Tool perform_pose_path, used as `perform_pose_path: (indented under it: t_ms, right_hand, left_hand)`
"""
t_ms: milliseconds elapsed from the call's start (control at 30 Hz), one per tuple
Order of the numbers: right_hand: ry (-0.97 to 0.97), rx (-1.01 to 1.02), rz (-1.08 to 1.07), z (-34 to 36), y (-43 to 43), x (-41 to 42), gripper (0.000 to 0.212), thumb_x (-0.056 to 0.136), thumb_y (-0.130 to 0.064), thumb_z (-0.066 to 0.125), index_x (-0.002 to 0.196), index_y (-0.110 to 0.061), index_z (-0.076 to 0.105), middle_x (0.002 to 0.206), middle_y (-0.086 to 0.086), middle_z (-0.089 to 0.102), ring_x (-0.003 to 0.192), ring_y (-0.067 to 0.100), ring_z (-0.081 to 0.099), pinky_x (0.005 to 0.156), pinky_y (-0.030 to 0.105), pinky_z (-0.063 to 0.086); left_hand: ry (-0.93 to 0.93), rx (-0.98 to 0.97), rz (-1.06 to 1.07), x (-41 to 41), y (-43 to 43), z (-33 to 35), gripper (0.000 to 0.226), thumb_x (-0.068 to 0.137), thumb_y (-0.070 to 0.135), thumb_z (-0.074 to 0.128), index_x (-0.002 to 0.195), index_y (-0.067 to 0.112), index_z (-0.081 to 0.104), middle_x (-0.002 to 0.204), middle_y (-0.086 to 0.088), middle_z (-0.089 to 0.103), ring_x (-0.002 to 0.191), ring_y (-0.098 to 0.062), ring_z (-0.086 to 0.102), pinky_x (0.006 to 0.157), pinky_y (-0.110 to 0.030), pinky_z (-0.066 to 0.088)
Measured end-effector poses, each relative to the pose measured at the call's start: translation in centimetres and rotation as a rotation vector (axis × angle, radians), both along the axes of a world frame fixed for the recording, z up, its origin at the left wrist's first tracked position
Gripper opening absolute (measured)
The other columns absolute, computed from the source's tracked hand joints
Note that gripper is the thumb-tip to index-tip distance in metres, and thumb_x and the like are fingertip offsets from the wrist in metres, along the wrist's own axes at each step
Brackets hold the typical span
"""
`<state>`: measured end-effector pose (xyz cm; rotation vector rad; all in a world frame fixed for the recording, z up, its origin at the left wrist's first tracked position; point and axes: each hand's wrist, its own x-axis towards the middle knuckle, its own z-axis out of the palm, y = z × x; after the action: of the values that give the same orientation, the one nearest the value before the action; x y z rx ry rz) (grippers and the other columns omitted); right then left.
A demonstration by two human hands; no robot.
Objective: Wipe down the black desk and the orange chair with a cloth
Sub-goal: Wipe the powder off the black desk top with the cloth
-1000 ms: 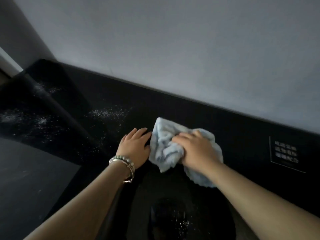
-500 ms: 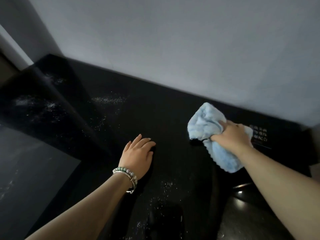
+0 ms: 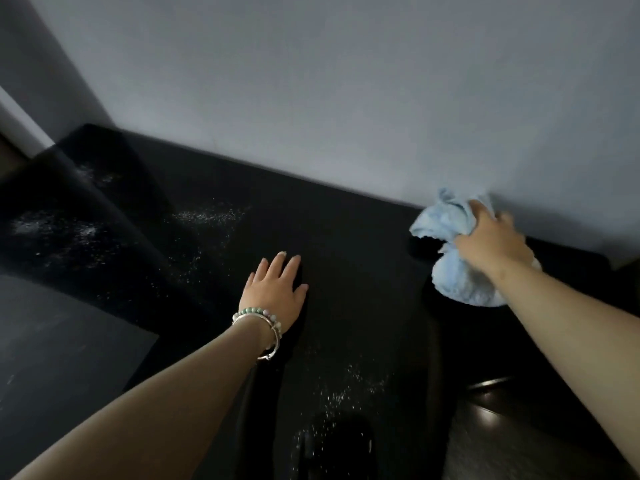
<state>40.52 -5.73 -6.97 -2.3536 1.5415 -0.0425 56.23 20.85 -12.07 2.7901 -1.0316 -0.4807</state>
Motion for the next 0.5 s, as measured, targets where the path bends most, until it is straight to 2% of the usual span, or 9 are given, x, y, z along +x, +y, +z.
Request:
perform_pose_path:
  t_ms: [67,133,167,200,267,333,400,467,500]
  right_hand:
    - [0.077,-0.004,-0.044,-1.3,0.2,1.7,0.042,0.089,-0.033,0.043,0.131,-0.035,0.038,0.125,0.013,0.049,0.112,0.041,0.048,0.087,0.046,0.043]
    - [0.049,-0.061,0.086,-2.5,2.1,4.5,0.038,0.089,-0.031,0.038,0.126,-0.030,0.047,0.114,0.010,0.057,0.108,0.035,0.052,0.088,0.044,0.045]
    - [-0.009,-0.067,0.208,-2.9,3.5,5.9,0.037,0.087,-0.032,0.038,0.122,-0.032,0.050,0.106,0.006,0.059,0.104,0.030,0.054,0.085,0.042,0.046]
    - [-0.070,-0.052,0.330,-2.9,4.8,7.0,0.036,0.086,-0.034,0.040,0.120,-0.036,0.052,0.094,0.000,0.059,0.097,0.026,0.055,0.080,0.038,0.046]
    - [-0.210,-0.080,0.492,-2.3,5.8,8.7,0.037,0.081,-0.033,0.051,0.117,-0.041,0.054,0.083,-0.007,0.059,0.093,0.024,0.055,0.073,0.034,0.040]
    - [-0.247,-0.215,0.505,-2.1,3.7,10.4,0.044,0.079,-0.030,0.058,0.122,-0.037,0.054,0.109,-0.002,0.065,0.104,0.030,0.053,0.080,0.037,0.040]
    - [-0.024,-0.242,0.483,-1.9,0.9,11.1,0.051,0.080,-0.027,0.060,0.129,-0.035,0.047,0.135,-0.002,0.050,0.117,0.033,0.044,0.090,0.040,0.037]
    - [0.171,-0.164,0.510,-2.4,-0.2,11.0,0.058,0.081,-0.025,0.060,0.134,-0.035,0.040,0.141,-0.002,0.043,0.122,0.031,0.037,0.091,0.040,0.035]
    - [0.166,-0.126,0.513,-2.6,0.1,10.9,0.058,0.081,-0.024,0.060,0.134,-0.035,0.039,0.137,-0.001,0.045,0.121,0.031,0.039,0.087,0.038,0.037]
  left_hand:
    - [-0.020,-0.026,0.068,0.0,-0.8,0.0,0.054,0.097,0.041,0.031,0.146,0.029,0.015,0.153,0.004,0.020,0.142,-0.024,0.016,0.110,-0.040,0.030]
    - [-0.107,-0.049,0.102,0.5,-1.6,0.2,0.046,0.097,0.035,0.031,0.142,0.029,0.025,0.143,0.008,0.038,0.130,-0.020,0.039,0.082,-0.032,0.047]
    - [-0.133,-0.053,0.117,0.9,-1.9,0.4,0.043,0.097,0.031,0.031,0.140,0.029,0.029,0.138,0.009,0.044,0.120,-0.019,0.048,0.068,-0.029,0.044]
    - [-0.139,-0.051,0.132,1.1,-2.2,0.7,0.042,0.097,0.028,0.031,0.138,0.030,0.032,0.134,0.010,0.047,0.111,-0.019,0.054,0.061,-0.028,0.040]
    - [-0.144,-0.037,0.148,1.4,-2.3,0.8,0.041,0.095,0.023,0.030,0.136,0.031,0.035,0.130,0.010,0.050,0.103,-0.019,0.058,0.059,-0.027,0.037]
    - [-0.173,-0.031,0.136,1.2,-2.2,0.6,0.041,0.095,0.020,0.031,0.134,0.030,0.038,0.130,0.012,0.049,0.106,-0.019,0.057,0.060,-0.027,0.036]
    - [-0.204,-0.047,0.104,0.9,-1.9,0.2,0.039,0.095,0.019,0.032,0.131,0.028,0.043,0.130,0.014,0.048,0.109,-0.018,0.056,0.060,-0.025,0.035]
    - [-0.228,-0.052,0.091,1.0,-1.7,0.1,0.037,0.095,0.018,0.033,0.129,0.027,0.046,0.130,0.014,0.048,0.111,-0.017,0.057,0.060,-0.024,0.034]
    - [-0.234,-0.053,0.093,1.1,-1.6,0.1,0.037,0.095,0.018,0.034,0.128,0.026,0.047,0.130,0.014,0.049,0.112,-0.017,0.057,0.059,-0.024,0.034]
